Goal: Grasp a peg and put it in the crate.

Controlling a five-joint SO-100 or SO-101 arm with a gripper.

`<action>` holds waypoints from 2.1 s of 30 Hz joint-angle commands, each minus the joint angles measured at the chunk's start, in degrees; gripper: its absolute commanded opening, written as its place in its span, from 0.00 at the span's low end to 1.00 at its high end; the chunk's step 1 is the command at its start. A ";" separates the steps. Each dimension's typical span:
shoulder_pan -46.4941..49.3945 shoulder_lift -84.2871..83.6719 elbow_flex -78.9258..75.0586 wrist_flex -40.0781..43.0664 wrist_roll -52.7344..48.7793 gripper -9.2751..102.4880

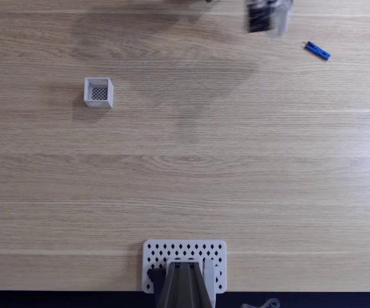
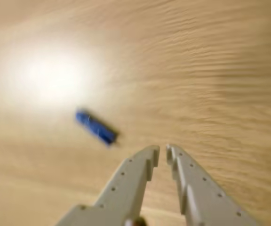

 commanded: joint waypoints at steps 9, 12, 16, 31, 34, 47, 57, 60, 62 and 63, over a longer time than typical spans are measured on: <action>-25.22 0.00 -10.81 0.62 -17.49 0.08; -29.53 -1.05 -12.39 0.53 -17.67 0.08; -29.62 -4.83 -13.10 -0.79 -17.84 0.08; -24.43 -6.42 -5.36 -22.41 -32.96 0.08; -19.34 -8.00 -3.78 -26.81 -33.75 0.08; -12.57 -8.79 1.67 -31.73 -33.75 0.08; -5.80 -10.02 3.69 -31.82 -33.75 0.11; -5.71 -10.90 4.75 -31.82 -33.75 0.17; -5.71 -10.90 4.92 -31.90 -33.75 0.20; -5.89 -10.90 4.92 -31.90 -33.75 0.22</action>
